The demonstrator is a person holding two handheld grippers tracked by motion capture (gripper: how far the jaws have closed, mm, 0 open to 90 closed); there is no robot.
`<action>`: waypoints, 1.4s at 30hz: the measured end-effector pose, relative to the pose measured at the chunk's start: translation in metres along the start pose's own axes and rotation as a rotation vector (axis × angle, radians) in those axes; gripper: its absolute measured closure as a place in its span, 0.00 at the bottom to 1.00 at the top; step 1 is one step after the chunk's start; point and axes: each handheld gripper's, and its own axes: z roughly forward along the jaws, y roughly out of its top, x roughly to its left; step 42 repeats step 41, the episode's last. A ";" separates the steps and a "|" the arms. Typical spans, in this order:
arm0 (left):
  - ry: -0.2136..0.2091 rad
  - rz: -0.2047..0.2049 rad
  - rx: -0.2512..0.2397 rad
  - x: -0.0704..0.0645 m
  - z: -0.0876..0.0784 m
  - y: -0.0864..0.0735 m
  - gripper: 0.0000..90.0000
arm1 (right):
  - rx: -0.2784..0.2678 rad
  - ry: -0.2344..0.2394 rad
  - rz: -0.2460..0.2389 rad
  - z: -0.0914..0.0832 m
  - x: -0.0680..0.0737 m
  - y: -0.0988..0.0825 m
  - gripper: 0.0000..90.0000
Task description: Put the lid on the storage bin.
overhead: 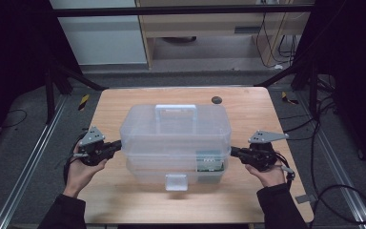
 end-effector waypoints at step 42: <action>0.331 -0.171 0.099 0.055 0.029 -0.062 0.32 | 0.024 -0.410 0.232 0.001 -0.087 -0.074 0.28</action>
